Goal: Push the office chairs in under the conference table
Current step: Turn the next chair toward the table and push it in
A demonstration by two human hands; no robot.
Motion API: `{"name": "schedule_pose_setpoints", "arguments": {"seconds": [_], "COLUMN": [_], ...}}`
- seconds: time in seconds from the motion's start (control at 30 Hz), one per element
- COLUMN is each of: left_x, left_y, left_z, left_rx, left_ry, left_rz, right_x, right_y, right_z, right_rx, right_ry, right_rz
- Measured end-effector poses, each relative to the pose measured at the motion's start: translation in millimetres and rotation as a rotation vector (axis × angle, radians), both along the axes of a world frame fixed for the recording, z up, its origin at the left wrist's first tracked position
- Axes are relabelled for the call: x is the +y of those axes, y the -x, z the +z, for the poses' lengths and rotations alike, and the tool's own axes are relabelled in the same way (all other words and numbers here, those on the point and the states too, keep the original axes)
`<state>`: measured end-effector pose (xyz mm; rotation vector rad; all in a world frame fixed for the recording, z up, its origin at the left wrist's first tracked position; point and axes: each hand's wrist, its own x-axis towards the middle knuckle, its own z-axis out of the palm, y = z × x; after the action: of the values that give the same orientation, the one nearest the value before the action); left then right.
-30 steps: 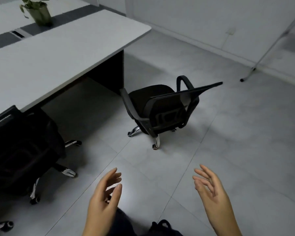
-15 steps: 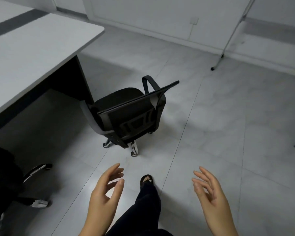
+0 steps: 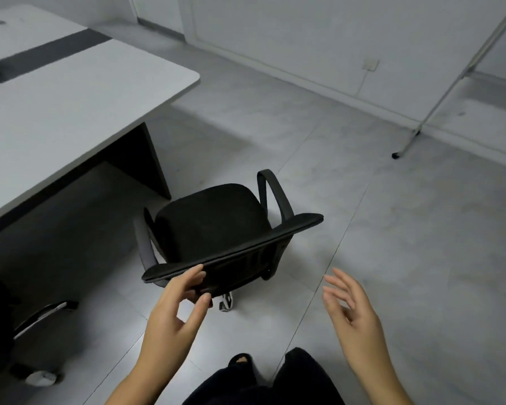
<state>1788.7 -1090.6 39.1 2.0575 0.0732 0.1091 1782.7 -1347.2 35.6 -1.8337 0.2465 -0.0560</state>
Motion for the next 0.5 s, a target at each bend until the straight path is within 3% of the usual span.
{"name": "schedule_pose_setpoints", "arguments": {"seconds": [0.13,0.23,0.43,0.5], "left_x": [-8.6,-14.8,-18.4,-16.0], "left_y": [-31.5,-52.3,-84.0,-88.1], "left_z": [-2.0,-11.9,-40.8,-53.1], "left_rx": [-0.035,0.04,0.281,0.338], "left_ry": [-0.118,-0.235,-0.517,-0.736], "left_rz": [0.098,0.162,0.111,0.052], "right_x": [-7.3,-14.6,-26.4,-29.3], "right_y": [-67.7,-119.5,-204.9,-217.0], "right_z": [-1.3,-7.8,-38.2,-58.3], "right_rx": [0.005,0.014,-0.015,-0.036], "right_ry": [0.03,0.137,0.677,0.867], "right_rz": [0.195,0.393,0.938,1.055]}}
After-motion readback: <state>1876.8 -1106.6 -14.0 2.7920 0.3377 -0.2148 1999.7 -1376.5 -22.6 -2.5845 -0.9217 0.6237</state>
